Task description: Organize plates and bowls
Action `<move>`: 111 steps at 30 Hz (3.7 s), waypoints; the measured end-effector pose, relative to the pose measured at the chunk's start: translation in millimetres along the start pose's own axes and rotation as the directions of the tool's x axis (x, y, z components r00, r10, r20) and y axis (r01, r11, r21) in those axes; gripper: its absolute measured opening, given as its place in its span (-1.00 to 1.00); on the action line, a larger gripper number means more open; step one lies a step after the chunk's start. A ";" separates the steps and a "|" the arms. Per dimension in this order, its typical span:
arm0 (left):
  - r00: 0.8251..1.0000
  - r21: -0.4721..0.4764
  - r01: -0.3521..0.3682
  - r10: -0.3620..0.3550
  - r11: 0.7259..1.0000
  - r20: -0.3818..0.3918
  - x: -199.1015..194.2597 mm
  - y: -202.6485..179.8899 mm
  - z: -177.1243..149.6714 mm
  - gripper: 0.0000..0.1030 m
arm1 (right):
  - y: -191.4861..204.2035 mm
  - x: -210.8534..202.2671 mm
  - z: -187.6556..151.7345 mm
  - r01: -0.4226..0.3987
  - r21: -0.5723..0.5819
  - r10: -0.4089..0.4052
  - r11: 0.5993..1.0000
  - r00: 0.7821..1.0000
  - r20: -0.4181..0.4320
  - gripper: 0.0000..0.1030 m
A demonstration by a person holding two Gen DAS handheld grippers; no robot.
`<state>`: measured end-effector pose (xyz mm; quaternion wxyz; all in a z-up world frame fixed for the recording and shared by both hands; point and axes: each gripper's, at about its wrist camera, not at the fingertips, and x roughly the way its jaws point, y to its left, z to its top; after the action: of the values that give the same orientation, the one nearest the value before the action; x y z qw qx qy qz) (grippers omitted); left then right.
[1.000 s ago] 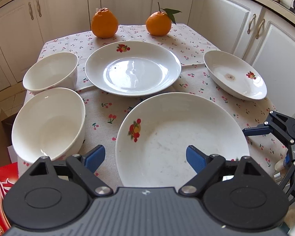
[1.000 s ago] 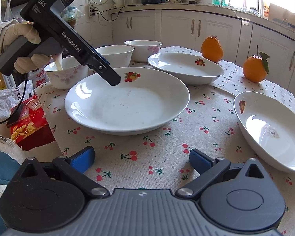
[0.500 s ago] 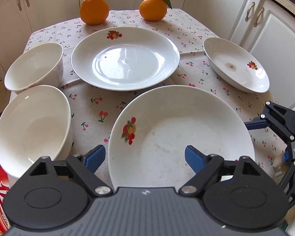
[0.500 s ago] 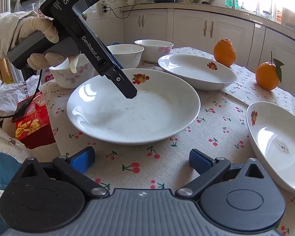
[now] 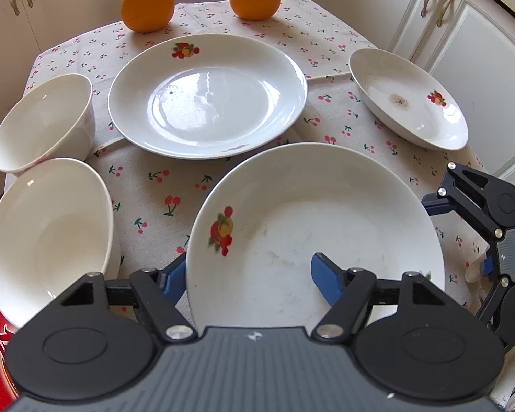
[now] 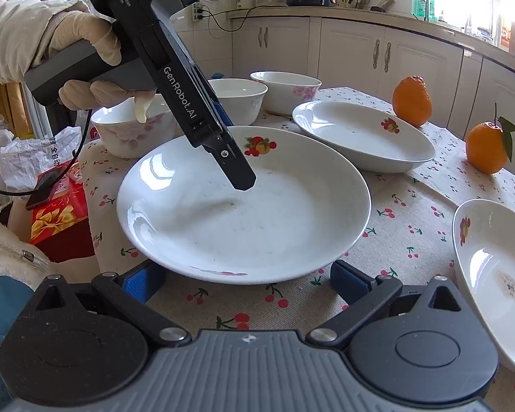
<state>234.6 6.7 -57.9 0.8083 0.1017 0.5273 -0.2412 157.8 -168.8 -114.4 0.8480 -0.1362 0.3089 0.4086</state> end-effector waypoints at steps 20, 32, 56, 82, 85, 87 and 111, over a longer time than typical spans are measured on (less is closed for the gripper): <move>0.992 -0.032 0.100 -0.102 0.994 -0.076 9.5 -0.4 10.9 0.46 | -5.0 -7.4 -6.0 -0.030 -0.016 0.030 0.999 1.000 -0.003 1.00; 0.990 -0.056 0.117 -0.121 0.992 -0.075 8.4 2.7 13.1 0.37 | -4.8 -8.6 -5.5 -0.027 -0.010 0.026 1.000 1.000 -0.012 1.00; 0.988 -0.055 0.137 -0.141 0.989 -0.056 7.9 2.0 14.6 0.30 | -8.2 -21.1 -10.3 -0.029 -0.008 0.029 1.000 0.999 -0.024 0.80; 0.984 0.046 0.175 -0.176 0.983 0.027 -5.6 -32.8 71.9 0.29 | -48.4 -67.4 -1.8 0.082 0.005 -0.082 0.997 0.997 0.002 0.78; 0.982 0.084 0.183 -0.186 0.980 0.028 0.5 -47.0 87.9 0.29 | -60.6 -76.7 -6.6 0.114 0.026 -0.114 0.993 0.993 0.003 0.78; 0.980 0.108 0.191 -0.195 0.976 0.026 6.1 -57.4 98.8 0.29 | -68.3 -82.2 -11.1 0.135 0.041 -0.135 0.990 0.991 -0.001 0.78; 0.967 0.241 0.254 -0.249 0.937 -0.051 81.9 -127.5 177.1 0.29 | -130.4 -117.6 -51.7 0.272 0.183 -0.271 0.945 0.962 -0.032 0.78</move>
<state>340.3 -200.7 -45.3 0.7467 0.1353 0.5102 -0.4047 182.0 -347.4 -82.4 0.9041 -0.0992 0.3268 0.2569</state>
